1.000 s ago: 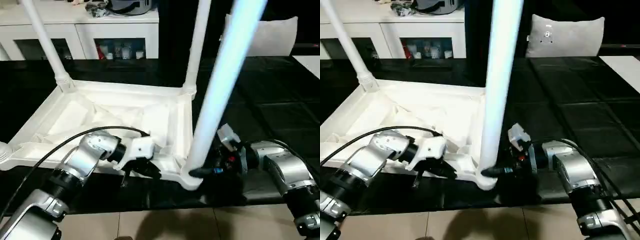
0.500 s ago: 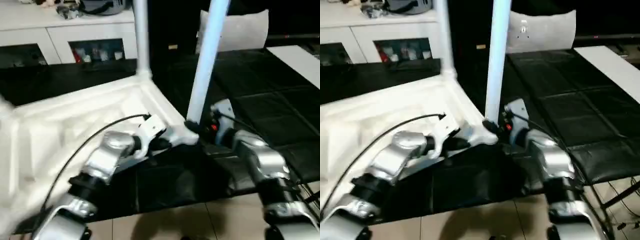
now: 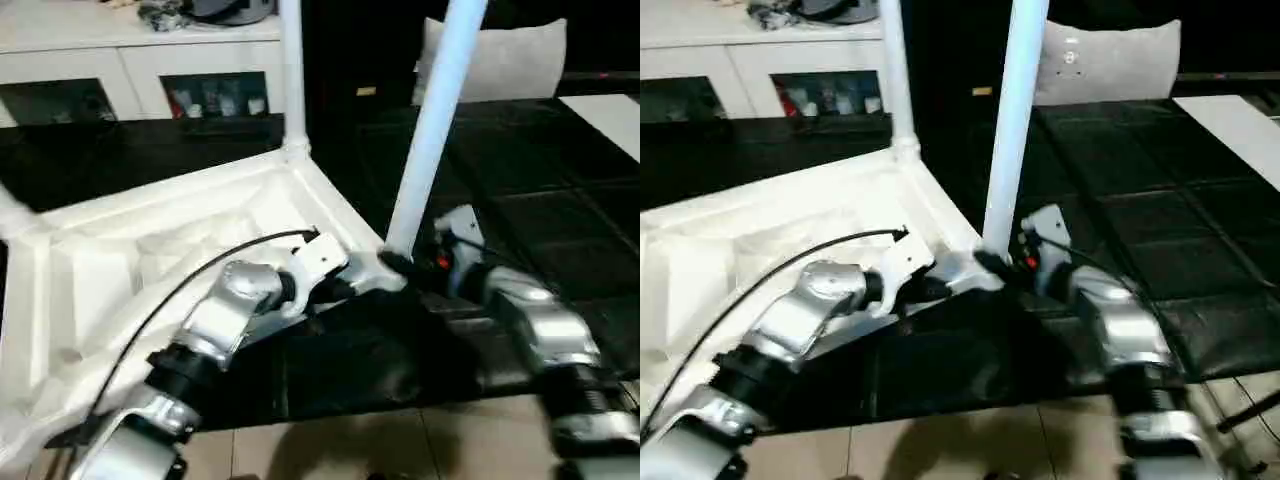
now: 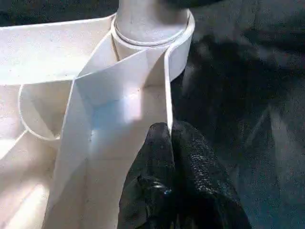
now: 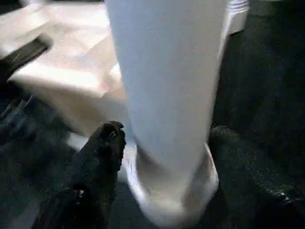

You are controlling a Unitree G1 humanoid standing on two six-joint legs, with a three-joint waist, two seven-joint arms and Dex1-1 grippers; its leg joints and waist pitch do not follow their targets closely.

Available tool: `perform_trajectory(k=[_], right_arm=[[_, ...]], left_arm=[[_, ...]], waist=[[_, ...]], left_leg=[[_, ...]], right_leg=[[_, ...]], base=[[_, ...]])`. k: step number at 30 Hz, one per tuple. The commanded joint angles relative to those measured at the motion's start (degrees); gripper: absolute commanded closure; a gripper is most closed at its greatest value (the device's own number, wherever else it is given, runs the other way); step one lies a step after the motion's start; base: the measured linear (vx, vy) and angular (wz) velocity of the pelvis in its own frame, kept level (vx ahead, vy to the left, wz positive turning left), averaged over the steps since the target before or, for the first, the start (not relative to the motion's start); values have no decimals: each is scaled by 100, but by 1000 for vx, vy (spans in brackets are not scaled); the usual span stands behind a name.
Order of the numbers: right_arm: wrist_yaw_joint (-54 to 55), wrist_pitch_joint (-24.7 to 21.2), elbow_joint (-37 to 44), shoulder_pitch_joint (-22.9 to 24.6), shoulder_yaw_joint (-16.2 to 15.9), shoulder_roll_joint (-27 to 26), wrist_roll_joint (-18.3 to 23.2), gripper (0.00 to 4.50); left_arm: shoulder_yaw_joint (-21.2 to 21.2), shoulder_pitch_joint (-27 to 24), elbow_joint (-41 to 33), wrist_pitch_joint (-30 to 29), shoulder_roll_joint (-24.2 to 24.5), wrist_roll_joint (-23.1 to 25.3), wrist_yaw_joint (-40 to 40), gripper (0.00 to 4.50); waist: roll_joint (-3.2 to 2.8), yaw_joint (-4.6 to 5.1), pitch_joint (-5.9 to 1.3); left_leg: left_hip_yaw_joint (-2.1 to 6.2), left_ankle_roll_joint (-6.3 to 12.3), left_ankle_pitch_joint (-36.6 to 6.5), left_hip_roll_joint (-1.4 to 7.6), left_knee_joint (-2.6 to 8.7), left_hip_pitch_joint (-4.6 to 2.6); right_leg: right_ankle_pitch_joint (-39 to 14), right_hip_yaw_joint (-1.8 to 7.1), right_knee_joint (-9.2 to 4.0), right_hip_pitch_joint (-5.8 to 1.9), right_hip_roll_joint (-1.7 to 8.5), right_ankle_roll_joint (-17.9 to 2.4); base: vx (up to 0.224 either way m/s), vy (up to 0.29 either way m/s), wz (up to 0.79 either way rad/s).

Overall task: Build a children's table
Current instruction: Rotate leg to tighten

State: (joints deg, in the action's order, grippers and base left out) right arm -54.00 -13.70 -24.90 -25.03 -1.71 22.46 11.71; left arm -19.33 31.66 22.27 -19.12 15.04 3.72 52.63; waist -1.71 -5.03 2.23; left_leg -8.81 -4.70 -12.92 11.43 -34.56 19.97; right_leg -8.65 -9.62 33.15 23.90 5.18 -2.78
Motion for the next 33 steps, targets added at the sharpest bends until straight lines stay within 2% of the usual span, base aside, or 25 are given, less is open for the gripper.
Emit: perform_trajectory(k=[1,6,7,10,13,14,16,19,26,29,33], right_arm=[[-579,38,239,41,-147,164,167,111],[-1435,145,410,98,-374,487,265,111],[-1742,270,365,74,-459,579,280,111],[-2111,489,236,10,-547,644,259,111],[-2408,510,147,-68,-613,669,308,137],[-2458,522,137,-80,-637,678,303,148],[-2526,545,119,-98,-682,694,287,170],[-2806,534,94,-118,-790,711,327,188],[-3254,469,91,-93,-941,649,390,239],[-3247,459,87,-82,-959,637,389,254],[-3099,292,190,45,-885,605,431,259]], left_arm=[[-124,28,-90,267,164,23,354,450],[-356,15,-45,803,556,2,1063,450],[-468,20,1,1112,716,-19,1409,450],[-650,14,-16,1398,932,-44,1941,450],[-822,21,-37,1632,1071,4,2270,450],[-855,24,-40,1674,1092,14,2326,450],[-908,28,-48,1739,1125,27,2412,450],[-956,62,14,1865,1123,38,2497,450],[-974,160,258,2063,1007,79,2469,450],[-957,150,267,2038,999,66,2436,450],[-796,108,262,1683,887,-95,2309,450]], waist=[[34,-32,-400],[37,-66,-409],[34,-75,-404],[33,-133,-419],[23,-193,-413],[39,-200,-408],[26,-243,-408],[41,-282,-410],[41,-322,-416],[42,-323,-415],[40,-320,-407]], left_leg=[[-6,685,-300,155,326,53],[-1,741,-270,178,320,58],[0,733,-275,178,322,56],[-2,710,-238,196,320,47],[-9,676,-279,221,329,25],[-10,664,-282,226,333,27],[-10,613,-315,233,335,19],[-17,564,-340,217,336,23],[-15,550,-327,225,333,20],[-14,521,-351,217,337,21],[-21,488,-388,213,340,17]], right_leg=[[-1581,359,-396,-480,373,-592],[-1496,366,-372,-470,376,-628],[-1514,364,-379,-464,377,-644],[-1462,375,-350,-453,386,-675],[-1466,387,-340,-437,391,-731],[-1467,391,-339,-439,391,-730],[-1494,398,-331,-439,401,-732],[-1602,397,-343,-448,400,-672],[-1642,394,-352,-438,398,-612],[-1728,390,-360,-447,400,-579],[-1858,383,-385,-449,396,-522]], base=[[0,0,0],[0,0,0],[0,0,0],[0,0,0],[0,0,0],[0,0,0],[0,0,0],[0,0,0],[0,0,0],[0,0,0],[0,0,0]])
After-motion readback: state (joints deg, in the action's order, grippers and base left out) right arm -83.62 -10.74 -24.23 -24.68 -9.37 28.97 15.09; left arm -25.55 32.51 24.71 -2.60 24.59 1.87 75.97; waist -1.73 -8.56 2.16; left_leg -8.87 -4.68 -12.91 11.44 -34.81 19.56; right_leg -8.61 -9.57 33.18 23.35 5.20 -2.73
